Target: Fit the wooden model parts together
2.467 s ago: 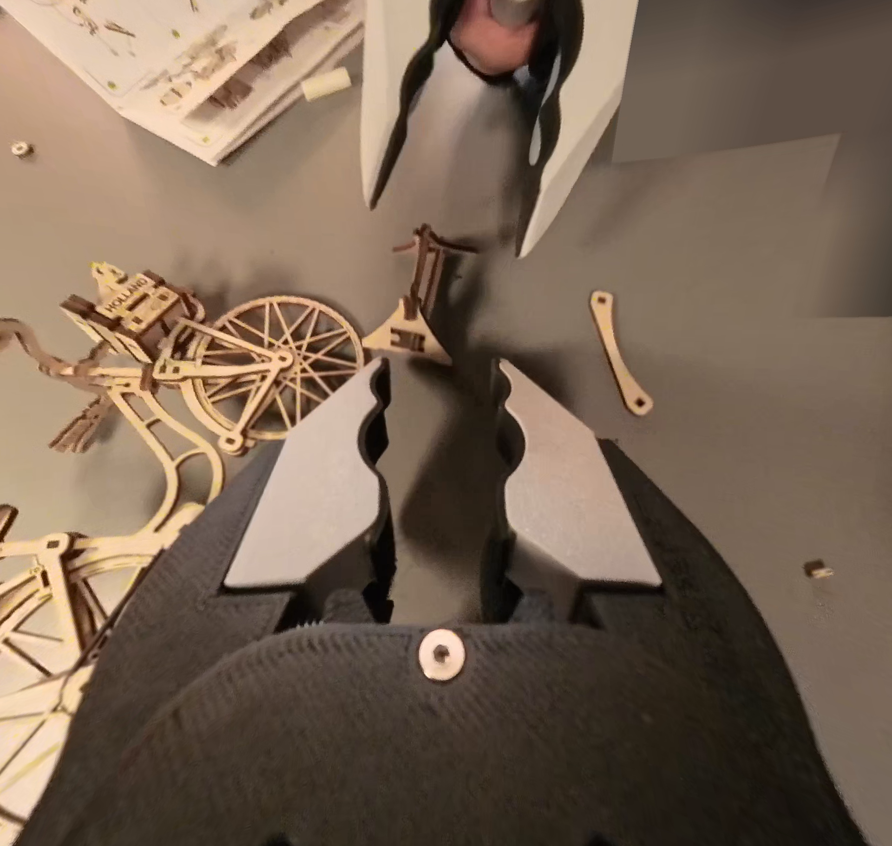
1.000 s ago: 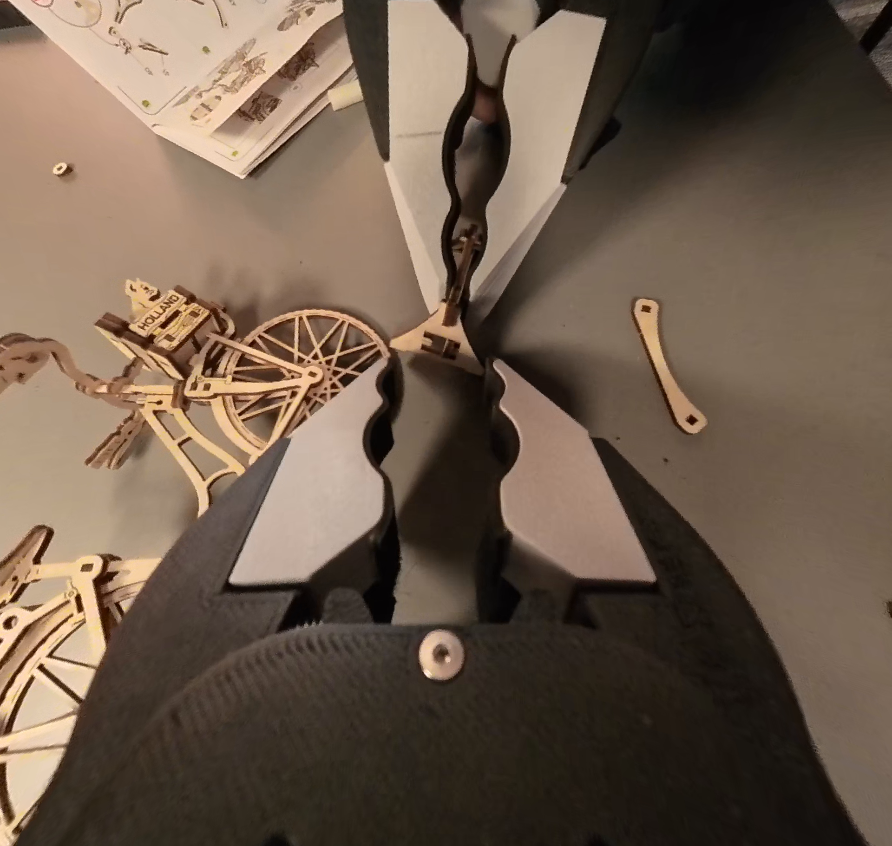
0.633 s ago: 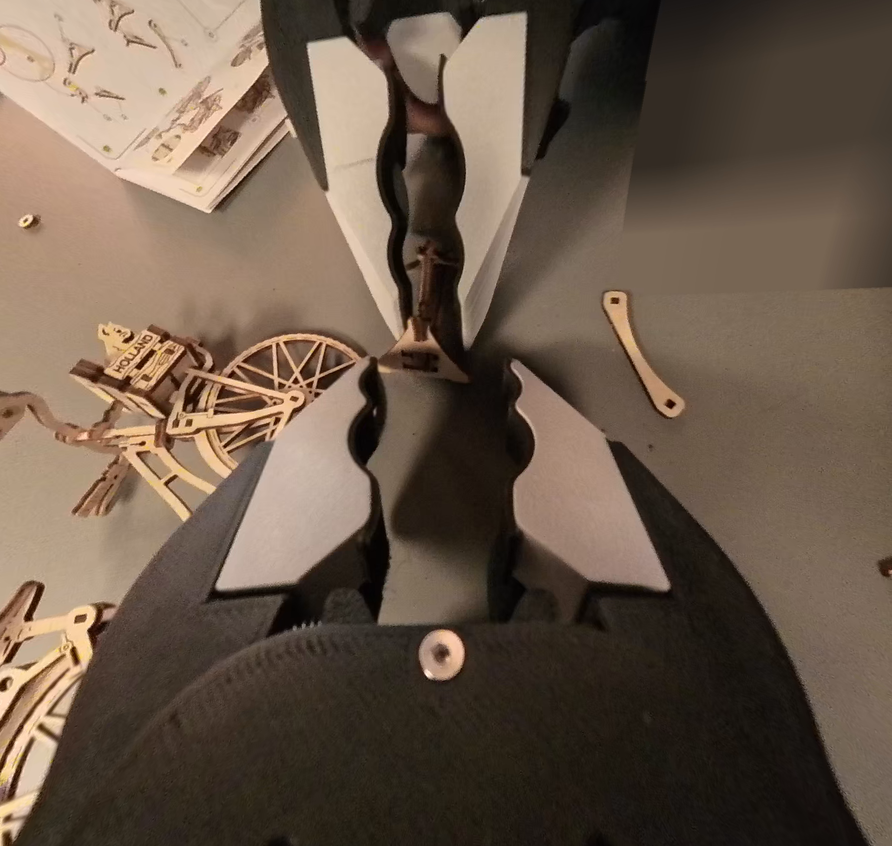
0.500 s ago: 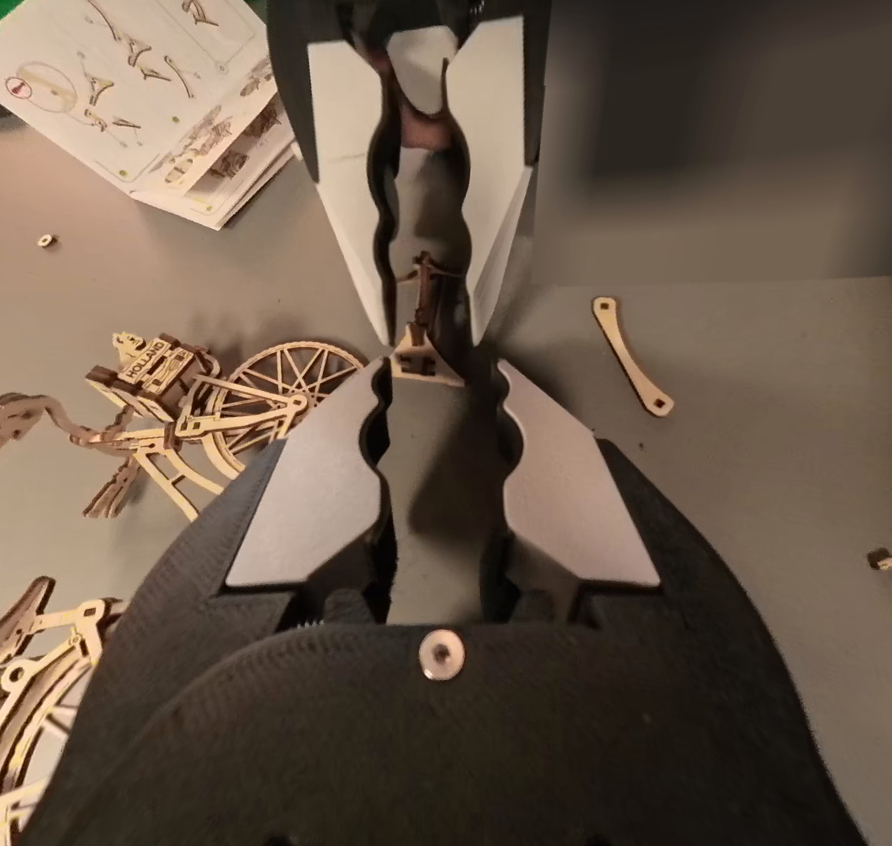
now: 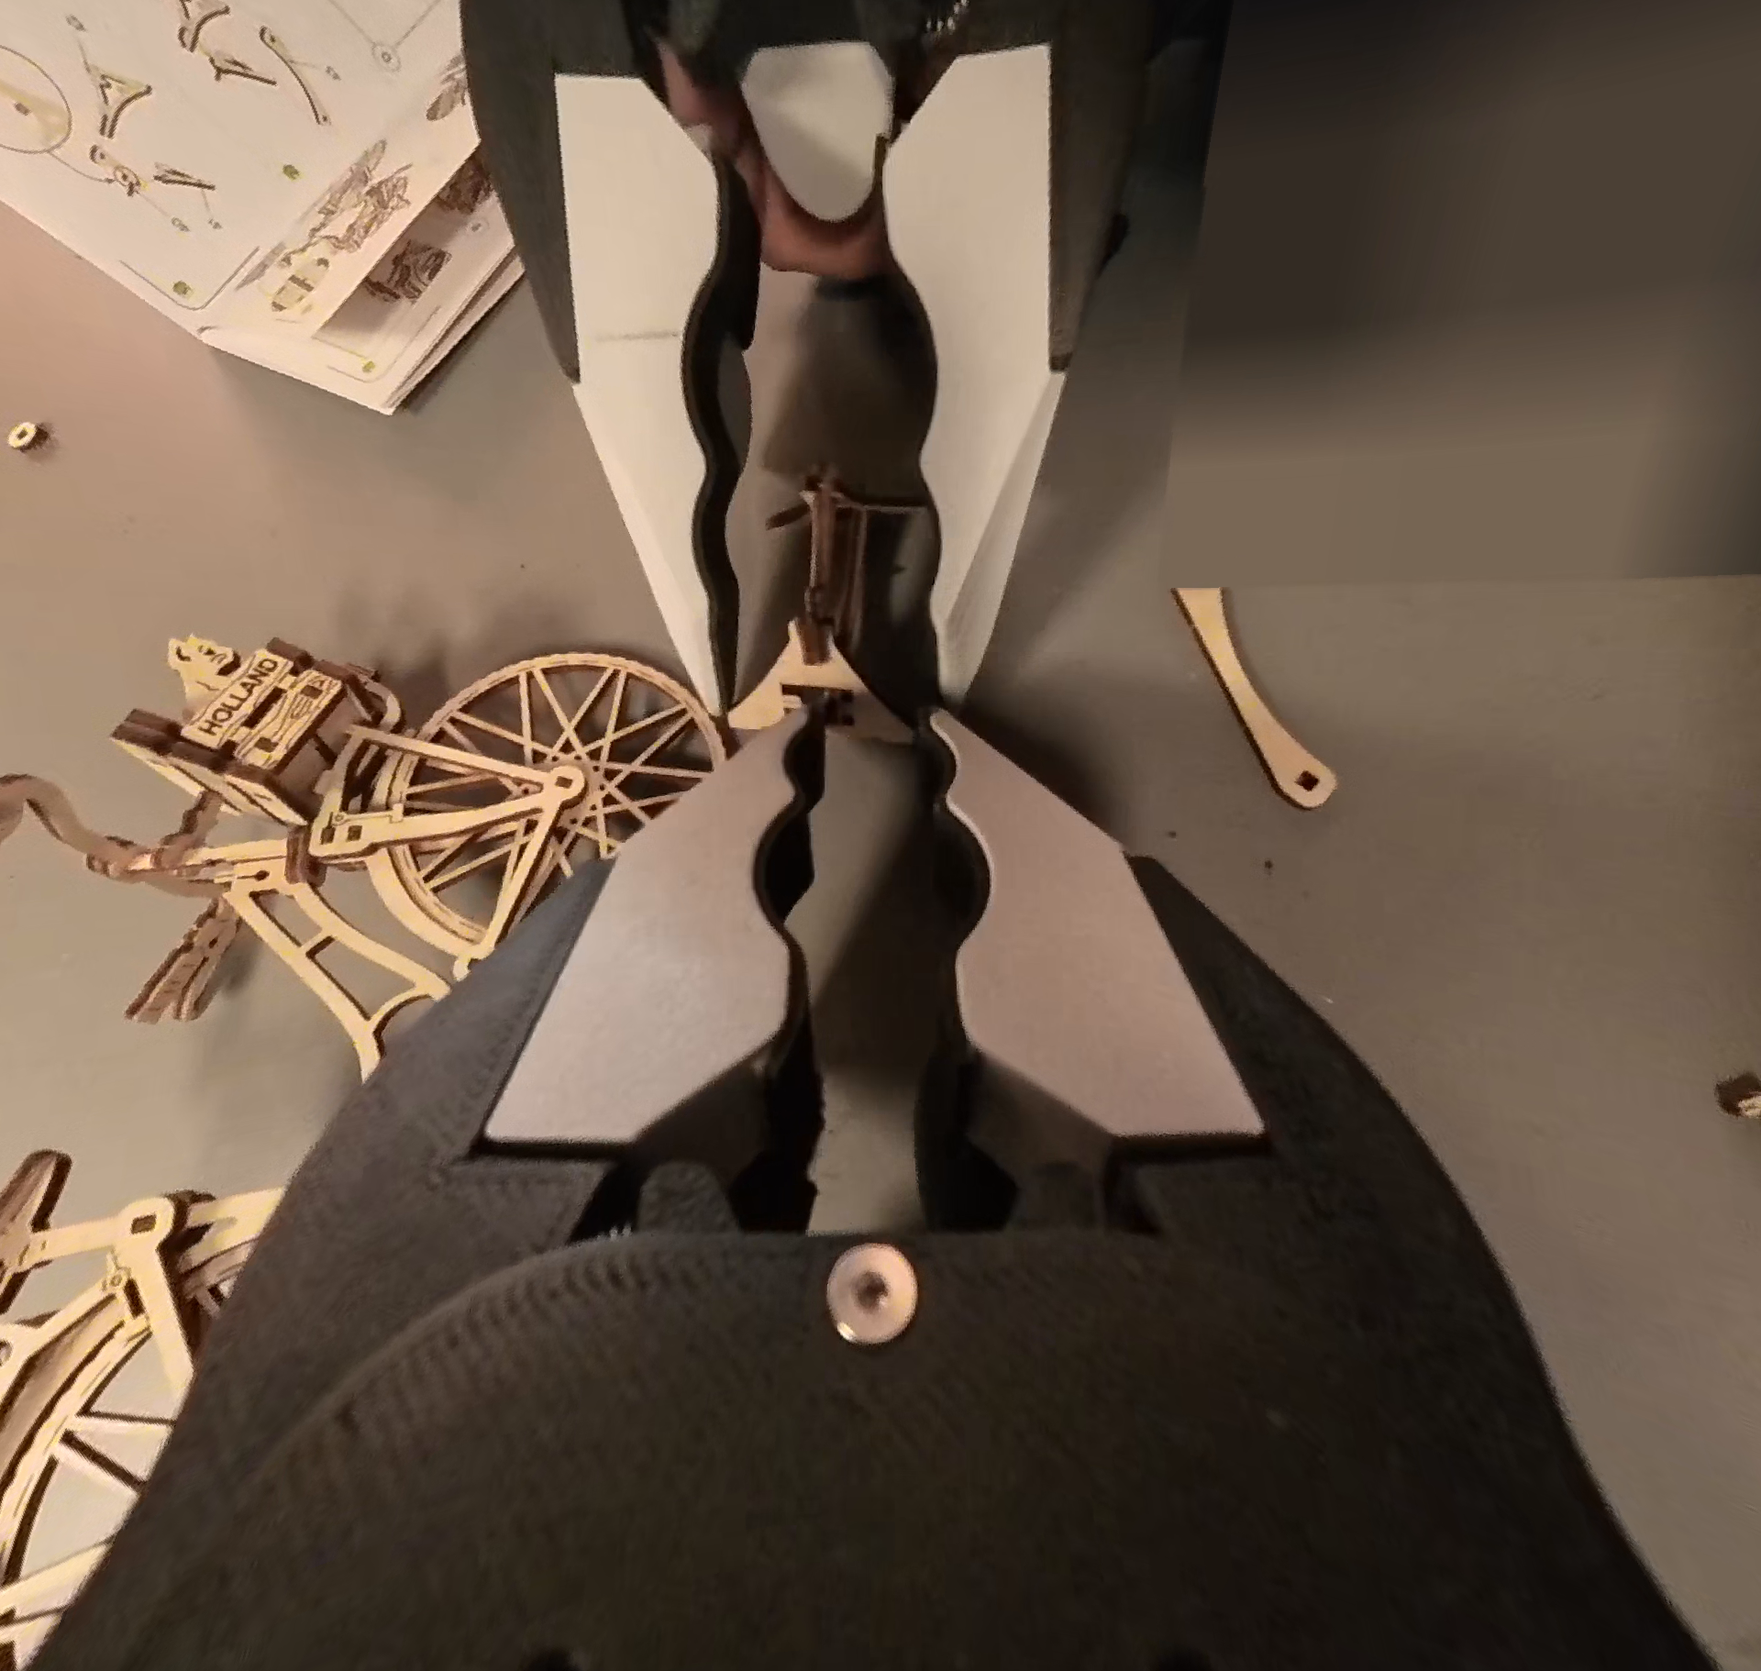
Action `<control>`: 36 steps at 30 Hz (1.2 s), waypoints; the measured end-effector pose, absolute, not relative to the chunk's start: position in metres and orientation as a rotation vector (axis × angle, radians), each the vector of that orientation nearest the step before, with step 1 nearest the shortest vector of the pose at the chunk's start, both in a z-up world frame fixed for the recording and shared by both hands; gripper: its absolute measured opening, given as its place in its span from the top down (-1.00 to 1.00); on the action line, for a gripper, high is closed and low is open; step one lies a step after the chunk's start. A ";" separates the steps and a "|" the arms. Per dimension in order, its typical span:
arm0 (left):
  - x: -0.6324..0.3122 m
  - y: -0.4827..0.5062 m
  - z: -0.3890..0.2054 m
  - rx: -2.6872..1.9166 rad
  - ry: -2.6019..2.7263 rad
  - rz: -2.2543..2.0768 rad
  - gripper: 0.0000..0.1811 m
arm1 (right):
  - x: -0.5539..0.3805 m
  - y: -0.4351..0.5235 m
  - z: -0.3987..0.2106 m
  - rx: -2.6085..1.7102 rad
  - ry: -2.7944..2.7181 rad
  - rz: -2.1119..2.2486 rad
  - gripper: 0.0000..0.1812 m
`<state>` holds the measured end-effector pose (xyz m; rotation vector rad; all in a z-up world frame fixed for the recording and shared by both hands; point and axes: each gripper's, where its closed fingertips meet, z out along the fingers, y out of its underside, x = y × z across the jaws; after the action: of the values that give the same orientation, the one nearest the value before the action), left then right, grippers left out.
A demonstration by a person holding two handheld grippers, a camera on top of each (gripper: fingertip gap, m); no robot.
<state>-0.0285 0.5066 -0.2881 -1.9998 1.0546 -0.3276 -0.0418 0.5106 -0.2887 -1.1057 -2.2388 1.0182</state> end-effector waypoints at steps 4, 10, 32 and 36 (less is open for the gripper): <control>-0.028 0.506 -0.288 -2.001 1.054 -0.333 0.80 | -0.042 0.510 -0.289 -1.101 -2.237 1.014 0.55; -0.028 0.506 -0.288 -2.007 1.050 -0.346 0.80 | -0.041 0.510 -0.289 -1.095 -2.241 1.014 0.56; -0.028 0.506 -0.287 -1.995 1.048 -0.323 0.79 | -0.024 0.513 -0.273 -1.076 -2.175 1.123 0.67; -0.028 0.506 -0.286 -1.983 1.047 -0.321 0.78 | -0.013 0.524 -0.270 -1.088 -2.139 1.083 0.57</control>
<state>-0.0279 0.5062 -0.2861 -1.9834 1.0469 -0.3208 -0.0126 0.5236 -0.2702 -1.0877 -2.1393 1.0826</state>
